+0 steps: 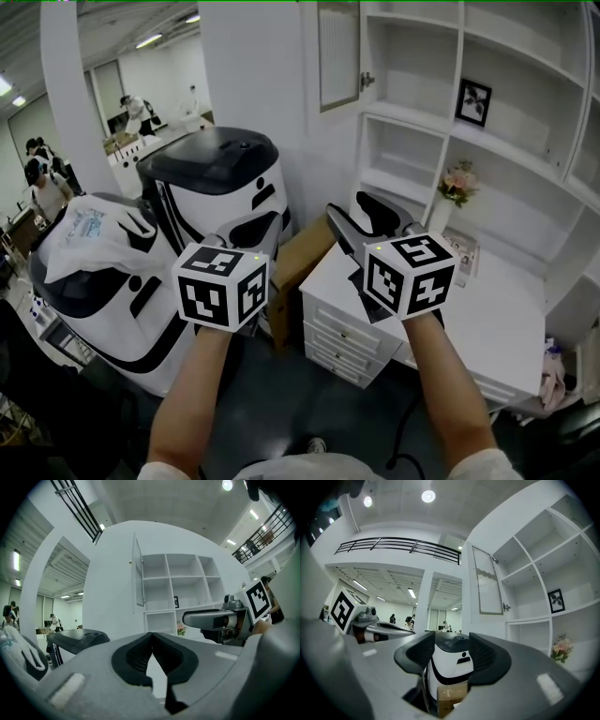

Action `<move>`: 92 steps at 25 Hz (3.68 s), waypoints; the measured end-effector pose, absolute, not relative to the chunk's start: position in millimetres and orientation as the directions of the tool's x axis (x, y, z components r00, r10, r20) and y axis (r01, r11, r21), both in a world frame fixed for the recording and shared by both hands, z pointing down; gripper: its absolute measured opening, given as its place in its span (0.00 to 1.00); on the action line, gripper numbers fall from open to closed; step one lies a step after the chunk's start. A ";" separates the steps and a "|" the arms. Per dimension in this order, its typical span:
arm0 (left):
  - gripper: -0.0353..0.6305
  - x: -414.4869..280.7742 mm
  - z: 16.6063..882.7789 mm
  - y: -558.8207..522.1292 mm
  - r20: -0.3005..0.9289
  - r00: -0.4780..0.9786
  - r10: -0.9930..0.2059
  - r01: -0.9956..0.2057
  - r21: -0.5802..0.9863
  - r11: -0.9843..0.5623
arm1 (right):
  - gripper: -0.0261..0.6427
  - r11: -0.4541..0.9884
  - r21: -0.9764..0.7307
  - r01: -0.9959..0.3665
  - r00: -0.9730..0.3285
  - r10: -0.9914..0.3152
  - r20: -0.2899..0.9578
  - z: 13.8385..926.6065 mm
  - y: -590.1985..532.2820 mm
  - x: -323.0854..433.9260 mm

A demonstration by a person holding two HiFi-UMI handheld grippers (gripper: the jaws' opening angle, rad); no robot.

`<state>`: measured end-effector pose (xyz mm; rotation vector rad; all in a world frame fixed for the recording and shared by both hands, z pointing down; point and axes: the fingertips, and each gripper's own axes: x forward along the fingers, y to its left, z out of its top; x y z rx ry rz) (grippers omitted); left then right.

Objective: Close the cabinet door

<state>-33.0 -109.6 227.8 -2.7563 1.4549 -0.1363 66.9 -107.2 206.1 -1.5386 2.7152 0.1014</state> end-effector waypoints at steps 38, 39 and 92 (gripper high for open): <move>0.05 -41.9 223.1 -314.8 0.020 0.677 -0.736 -0.734 -0.047 -0.677 | 0.45 0.408 0.061 -0.911 -0.413 -0.903 -0.121 173.0 -295.1 34.6; 0.05 -41.8 221.5 -321.7 0.016 0.688 -0.726 -0.725 -0.045 -0.688 | 0.45 0.397 0.063 -0.916 -0.401 -0.908 -0.121 171.0 -301.1 33.2; 0.05 17.2 200.1 -401.2 -0.028 0.923 -0.383 -0.384 -0.046 -0.922 | 0.35 0.085 0.005 -0.996 -0.085 -0.986 -0.142 143.4 -367.1 70.8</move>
